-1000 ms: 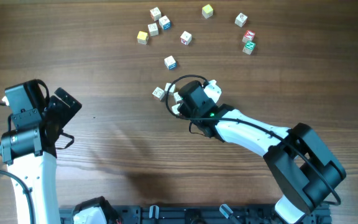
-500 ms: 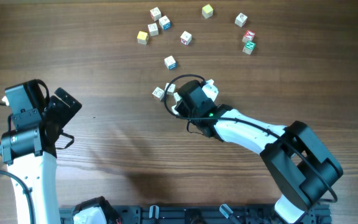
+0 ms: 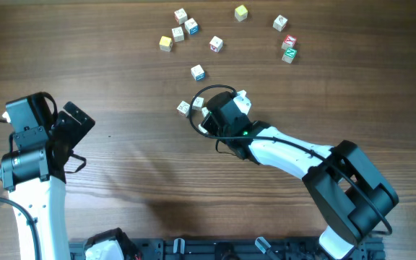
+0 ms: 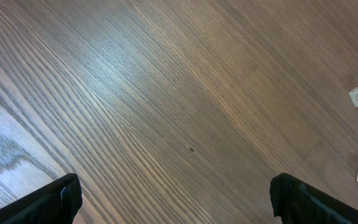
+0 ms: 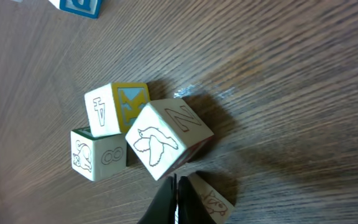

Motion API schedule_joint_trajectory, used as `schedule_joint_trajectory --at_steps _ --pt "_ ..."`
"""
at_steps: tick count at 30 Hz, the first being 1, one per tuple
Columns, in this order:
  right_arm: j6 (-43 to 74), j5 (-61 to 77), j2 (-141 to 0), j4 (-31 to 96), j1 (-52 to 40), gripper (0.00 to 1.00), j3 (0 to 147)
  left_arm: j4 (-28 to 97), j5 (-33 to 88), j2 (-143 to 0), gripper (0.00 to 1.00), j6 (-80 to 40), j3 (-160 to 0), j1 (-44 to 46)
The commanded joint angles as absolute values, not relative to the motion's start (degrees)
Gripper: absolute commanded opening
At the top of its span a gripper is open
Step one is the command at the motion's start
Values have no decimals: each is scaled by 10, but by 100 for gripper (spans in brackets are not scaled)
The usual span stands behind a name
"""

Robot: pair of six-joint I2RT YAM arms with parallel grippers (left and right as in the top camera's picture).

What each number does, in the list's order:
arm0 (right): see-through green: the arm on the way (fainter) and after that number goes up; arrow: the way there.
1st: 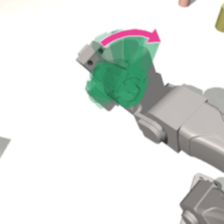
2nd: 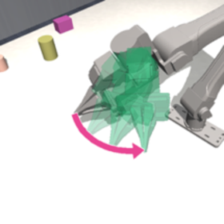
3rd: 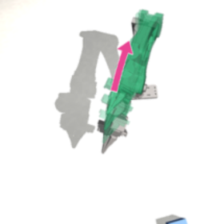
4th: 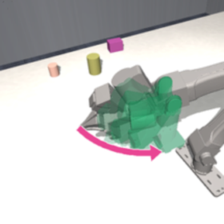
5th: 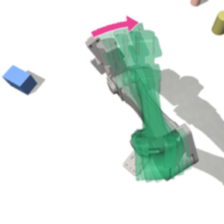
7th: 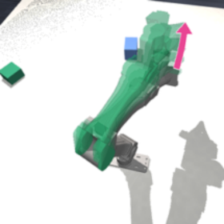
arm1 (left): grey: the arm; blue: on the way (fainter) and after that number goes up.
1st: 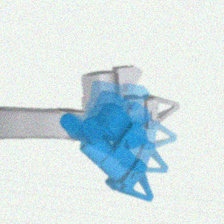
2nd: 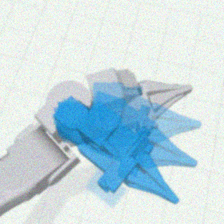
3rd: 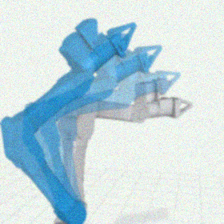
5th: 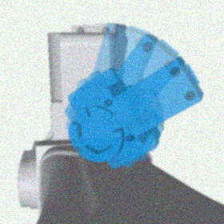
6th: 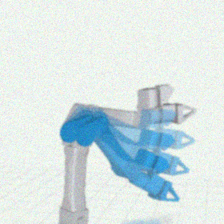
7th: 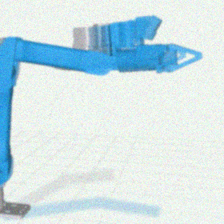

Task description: Form a circle

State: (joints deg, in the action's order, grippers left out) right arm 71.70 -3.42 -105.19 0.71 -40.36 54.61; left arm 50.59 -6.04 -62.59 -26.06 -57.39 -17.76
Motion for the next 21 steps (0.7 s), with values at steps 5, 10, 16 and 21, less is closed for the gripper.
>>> schedule_joint_trajectory --at_steps 5,10,16,21 --pt "683 -60 -1020 48 -402 4 544 505 -54 -626 100 -266 -574 -181" --pt "697 -91 -966 132 -407 4 544 505 -54 -626 100 -266 -574 -181" --pt "753 -55 -989 174 -413 5 544 505 -54 -626 100 -266 -574 -181" --pt "795 -16 -1025 169 -418 4 544 505 -54 -626 100 -266 -574 -181"
